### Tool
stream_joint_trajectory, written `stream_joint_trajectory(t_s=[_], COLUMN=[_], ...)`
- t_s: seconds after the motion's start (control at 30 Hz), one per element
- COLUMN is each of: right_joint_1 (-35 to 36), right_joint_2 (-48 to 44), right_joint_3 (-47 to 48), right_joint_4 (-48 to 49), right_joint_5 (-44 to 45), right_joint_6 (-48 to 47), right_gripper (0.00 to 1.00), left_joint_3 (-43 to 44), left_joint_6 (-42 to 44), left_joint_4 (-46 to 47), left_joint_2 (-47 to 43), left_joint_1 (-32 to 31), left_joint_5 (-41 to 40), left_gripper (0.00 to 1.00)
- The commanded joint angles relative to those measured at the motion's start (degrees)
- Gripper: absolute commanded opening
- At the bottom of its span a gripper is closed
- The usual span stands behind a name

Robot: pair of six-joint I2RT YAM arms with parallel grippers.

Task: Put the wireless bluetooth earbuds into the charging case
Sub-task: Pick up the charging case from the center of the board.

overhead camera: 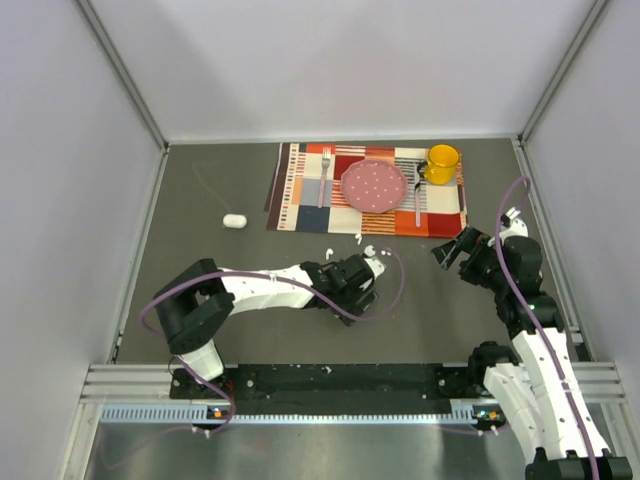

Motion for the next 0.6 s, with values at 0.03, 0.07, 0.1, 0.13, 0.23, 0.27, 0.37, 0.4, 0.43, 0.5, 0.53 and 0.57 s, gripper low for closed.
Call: stream_joint_trajectory(t_s=[0.03, 0.07, 0.1, 0.13, 0.23, 0.27, 0.37, 0.4, 0.43, 0.5, 0.53, 0.57], right_joint_1=[0.4, 0.3, 0.3, 0.3, 0.3, 0.3, 0.4, 0.4, 0.3, 0.3, 0.4, 0.4], right_joint_2=[-0.6, -0.5, -0.5, -0.4, -0.1, 0.0, 0.0, 0.1, 0.2, 0.4, 0.6, 0.6], right_joint_3=[-0.1, -0.1, -0.1, -0.1, 0.5, 0.6, 0.6, 0.6, 0.5, 0.4, 0.3, 0.3], right_joint_4=[0.6, 0.6, 0.8, 0.7, 0.7, 0.6, 0.7, 0.8, 0.8, 0.9, 0.9, 0.9], right_joint_5=[-0.7, -0.8, -0.9, -0.9, -1.0, -1.0, -1.2, -1.2, -1.2, -1.3, -1.3, -1.4], right_joint_6=[0.4, 0.5, 0.7, 0.7, 0.7, 0.5, 0.7, 0.8, 0.9, 1.1, 1.0, 1.1], right_gripper=[0.99, 0.99, 0.99, 0.99, 0.99, 0.99, 0.99, 0.99, 0.99, 0.99, 0.99, 0.99], left_joint_3=[1.0, 0.7, 0.3, -0.4, -2.3, -3.0, -3.7, -3.9, -4.1, -4.7, -4.8, -5.2], left_joint_6=[-16.9, -18.4, -19.9, -23.1, -26.2, -26.7, -27.5, -27.6, -27.7, -27.6, -27.3, -27.3], left_joint_4=[-1.7, -1.8, -1.4, -0.7, 0.1, 0.2, 0.4, 0.4, 0.8, 1.3, 1.6, 2.3], left_joint_2=[-4.6, -5.0, -5.5, -5.8, -5.6, -5.6, -5.2, -5.0, -5.0, -4.9, -5.0, -4.9], left_joint_1=[0.0, 0.0, -0.1, -0.2, -0.5, -0.6, -0.8, -0.8, -0.8, -0.8, -0.8, -0.8], left_joint_5=[-7.8, -8.1, -9.2, -10.1, -12.5, -12.7, -13.0, -13.2, -13.2, -12.5, -12.2, -11.5], left_gripper=[0.84, 0.84, 0.84, 0.84, 0.83, 0.83, 0.78, 0.76, 0.74, 0.73, 0.72, 0.72])
